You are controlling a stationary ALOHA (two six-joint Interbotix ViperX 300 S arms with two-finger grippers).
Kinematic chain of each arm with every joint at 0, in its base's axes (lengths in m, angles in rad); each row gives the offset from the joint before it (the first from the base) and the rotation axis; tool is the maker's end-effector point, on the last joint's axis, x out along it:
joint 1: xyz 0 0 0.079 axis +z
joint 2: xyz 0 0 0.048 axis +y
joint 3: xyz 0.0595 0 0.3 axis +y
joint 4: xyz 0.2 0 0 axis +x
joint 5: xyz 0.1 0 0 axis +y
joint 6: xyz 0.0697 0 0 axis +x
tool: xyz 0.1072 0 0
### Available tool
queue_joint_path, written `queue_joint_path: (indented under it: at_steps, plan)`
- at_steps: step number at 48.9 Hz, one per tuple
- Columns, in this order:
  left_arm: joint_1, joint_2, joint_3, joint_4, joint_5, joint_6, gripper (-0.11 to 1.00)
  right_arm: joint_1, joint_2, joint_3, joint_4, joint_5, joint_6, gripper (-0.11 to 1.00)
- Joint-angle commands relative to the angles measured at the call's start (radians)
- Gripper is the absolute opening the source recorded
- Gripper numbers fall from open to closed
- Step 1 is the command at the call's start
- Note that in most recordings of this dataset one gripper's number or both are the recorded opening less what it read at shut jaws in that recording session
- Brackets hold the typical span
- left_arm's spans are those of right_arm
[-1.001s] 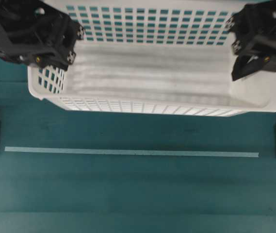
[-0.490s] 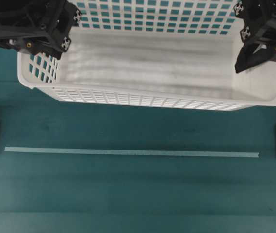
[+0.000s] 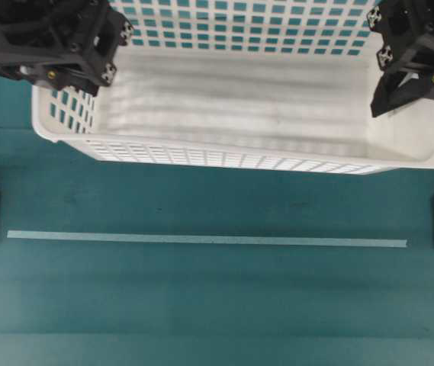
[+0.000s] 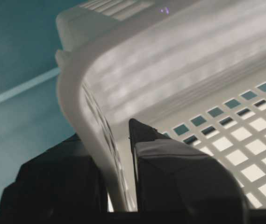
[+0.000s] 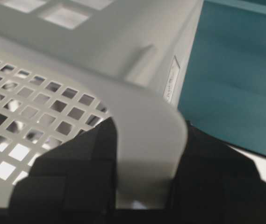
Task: Lift the white basket with both hands.
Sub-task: 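Hold the basket raised with both grippers, then lower the basket back onto the table with both grippers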
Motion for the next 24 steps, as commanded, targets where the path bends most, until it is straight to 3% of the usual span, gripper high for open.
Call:
queue_joint_path:
  at_steps: [1,8,14,24]
  plan:
    - [-0.008,0.002,0.028,0.003,-0.015,0.106,0.07,0.058,0.012,0.011,-0.003,0.015,-0.058,0.19]
    - [-0.008,-0.037,0.161,0.005,-0.044,0.1,0.07,0.058,0.005,0.091,-0.021,0.02,-0.071,0.19]
    - [-0.009,-0.084,0.314,0.005,-0.175,0.084,0.07,0.051,-0.011,0.221,-0.023,-0.015,-0.092,0.19]
    - [0.011,-0.172,0.594,0.005,-0.413,0.035,0.07,0.038,-0.051,0.495,-0.021,-0.233,-0.101,0.19]
